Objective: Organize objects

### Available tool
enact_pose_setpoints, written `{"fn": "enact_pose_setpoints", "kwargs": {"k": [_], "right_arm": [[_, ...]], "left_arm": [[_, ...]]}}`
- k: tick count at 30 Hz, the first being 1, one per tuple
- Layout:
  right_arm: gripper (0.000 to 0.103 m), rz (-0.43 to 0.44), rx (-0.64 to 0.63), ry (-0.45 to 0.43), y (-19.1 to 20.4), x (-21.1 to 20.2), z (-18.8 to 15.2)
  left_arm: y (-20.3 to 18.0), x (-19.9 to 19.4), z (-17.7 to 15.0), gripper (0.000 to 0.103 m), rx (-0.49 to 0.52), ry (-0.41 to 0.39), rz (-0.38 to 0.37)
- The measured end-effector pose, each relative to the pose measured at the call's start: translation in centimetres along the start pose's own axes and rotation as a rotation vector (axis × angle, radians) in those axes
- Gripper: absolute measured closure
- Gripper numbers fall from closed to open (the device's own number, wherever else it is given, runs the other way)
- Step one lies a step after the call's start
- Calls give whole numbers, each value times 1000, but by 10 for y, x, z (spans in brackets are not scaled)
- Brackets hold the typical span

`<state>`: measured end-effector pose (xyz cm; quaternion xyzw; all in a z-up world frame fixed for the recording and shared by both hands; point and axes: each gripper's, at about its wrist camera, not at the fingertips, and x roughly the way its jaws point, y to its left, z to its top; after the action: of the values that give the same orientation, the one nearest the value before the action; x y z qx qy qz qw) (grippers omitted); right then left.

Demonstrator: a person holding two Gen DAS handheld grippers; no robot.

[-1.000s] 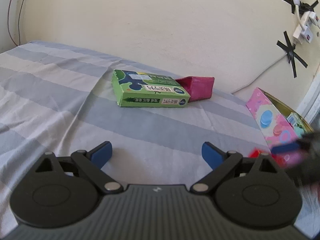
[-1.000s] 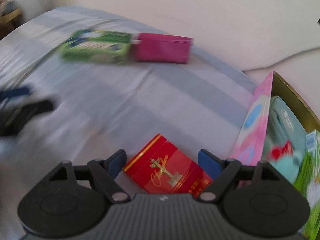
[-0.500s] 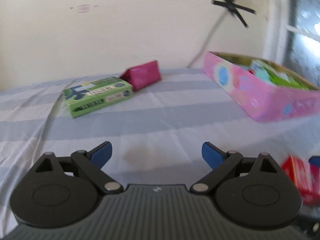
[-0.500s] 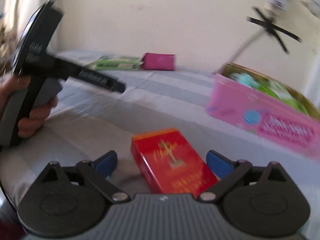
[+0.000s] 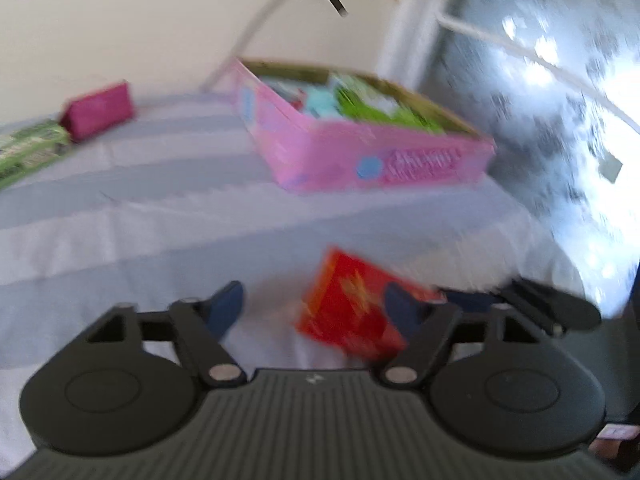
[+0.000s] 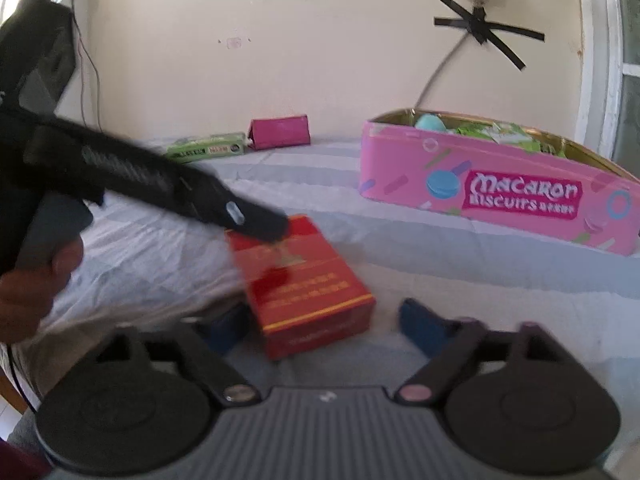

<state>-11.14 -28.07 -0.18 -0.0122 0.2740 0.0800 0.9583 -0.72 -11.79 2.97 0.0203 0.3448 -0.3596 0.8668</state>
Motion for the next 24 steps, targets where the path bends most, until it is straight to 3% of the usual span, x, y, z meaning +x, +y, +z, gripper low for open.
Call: {"fn": "enact_pose_setpoints", "kwargs": {"k": [4,11,17,24], "right_arm": [[38,16,-2,-20,-6,-4,-6],[38,-67,33,-56,-33,-19,-21],[39,-155,71,-103,-54,-40,-40],[39,-223,199,-171,-86,-61,-60]], "left_arm": [[-9,10,1,34,-28,29,-58],[-45,35,16,33,23,68,-84],[-92,59,27,29,125,87,-94],[-140,80,35,29,240,91,-112]]}}
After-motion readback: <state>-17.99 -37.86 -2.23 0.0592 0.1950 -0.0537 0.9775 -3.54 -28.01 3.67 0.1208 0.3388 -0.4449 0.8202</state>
